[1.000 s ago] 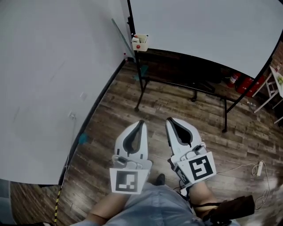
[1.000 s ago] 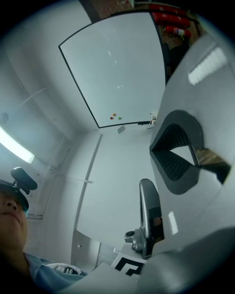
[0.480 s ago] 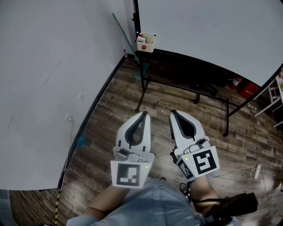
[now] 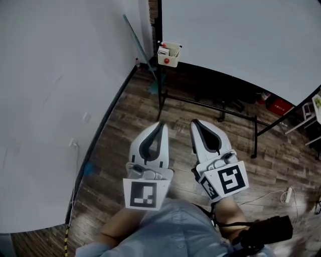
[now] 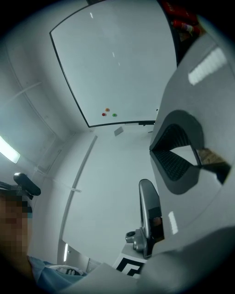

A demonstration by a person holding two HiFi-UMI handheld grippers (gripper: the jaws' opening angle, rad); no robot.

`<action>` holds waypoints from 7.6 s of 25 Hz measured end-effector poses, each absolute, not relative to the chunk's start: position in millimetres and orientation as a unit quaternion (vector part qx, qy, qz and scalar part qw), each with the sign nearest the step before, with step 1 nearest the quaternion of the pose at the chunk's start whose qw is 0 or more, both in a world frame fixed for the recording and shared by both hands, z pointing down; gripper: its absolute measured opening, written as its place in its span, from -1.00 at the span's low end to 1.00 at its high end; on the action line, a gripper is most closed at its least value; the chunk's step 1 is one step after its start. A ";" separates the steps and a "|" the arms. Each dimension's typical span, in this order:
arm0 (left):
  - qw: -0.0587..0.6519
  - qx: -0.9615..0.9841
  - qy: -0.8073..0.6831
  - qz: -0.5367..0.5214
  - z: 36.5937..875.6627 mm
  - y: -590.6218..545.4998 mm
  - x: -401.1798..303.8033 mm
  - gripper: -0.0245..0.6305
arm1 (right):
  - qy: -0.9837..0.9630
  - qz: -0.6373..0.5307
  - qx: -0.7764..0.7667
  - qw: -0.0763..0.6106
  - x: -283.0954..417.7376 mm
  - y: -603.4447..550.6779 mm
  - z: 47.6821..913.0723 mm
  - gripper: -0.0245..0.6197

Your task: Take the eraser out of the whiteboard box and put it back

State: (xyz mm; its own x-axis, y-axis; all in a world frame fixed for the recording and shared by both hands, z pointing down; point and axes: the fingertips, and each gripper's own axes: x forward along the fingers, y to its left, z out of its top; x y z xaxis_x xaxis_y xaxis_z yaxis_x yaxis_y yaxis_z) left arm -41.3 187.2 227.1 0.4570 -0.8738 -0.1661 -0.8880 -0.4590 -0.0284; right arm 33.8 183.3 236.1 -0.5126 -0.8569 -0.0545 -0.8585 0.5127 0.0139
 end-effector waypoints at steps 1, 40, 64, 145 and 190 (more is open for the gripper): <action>0.056 -0.852 0.516 0.066 226.5 181.6 -44.2 -0.91 | 0.869 0.021 -0.495 0.020 31.2 177.9 235.3 -0.92; 0.059 -0.847 0.527 0.044 230.3 -102.0 0.0 -0.91 | 0.886 0.018 -0.464 0.016 58.2 -107.8 240.9 -0.92; 0.038 -0.837 0.544 0.055 239.2 -220.1 -49.9 -0.91 | 0.898 0.013 -0.439 -0.043 11.3 -227.7 269.0 -0.90; 0.085 -0.829 0.550 0.052 215.5 -189.3 -35.8 -0.91 | 0.893 0.088 -0.434 -0.082 36.4 -204.9 227.2 -0.50; 0.006 -0.844 0.534 0.049 257.3 -270.8 -74.6 -0.91 | 0.883 0.022 -0.434 -0.180 -2.0 -279.4 304.1 -0.50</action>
State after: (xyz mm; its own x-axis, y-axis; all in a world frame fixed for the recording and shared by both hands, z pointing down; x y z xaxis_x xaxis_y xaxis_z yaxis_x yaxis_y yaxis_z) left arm -74.6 -270.8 257.3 0.4245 -0.9010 -0.0900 -0.9022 -0.4293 0.0425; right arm -2.0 -279.4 304.1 -0.5590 -0.7739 0.2977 -0.7579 0.6225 0.1952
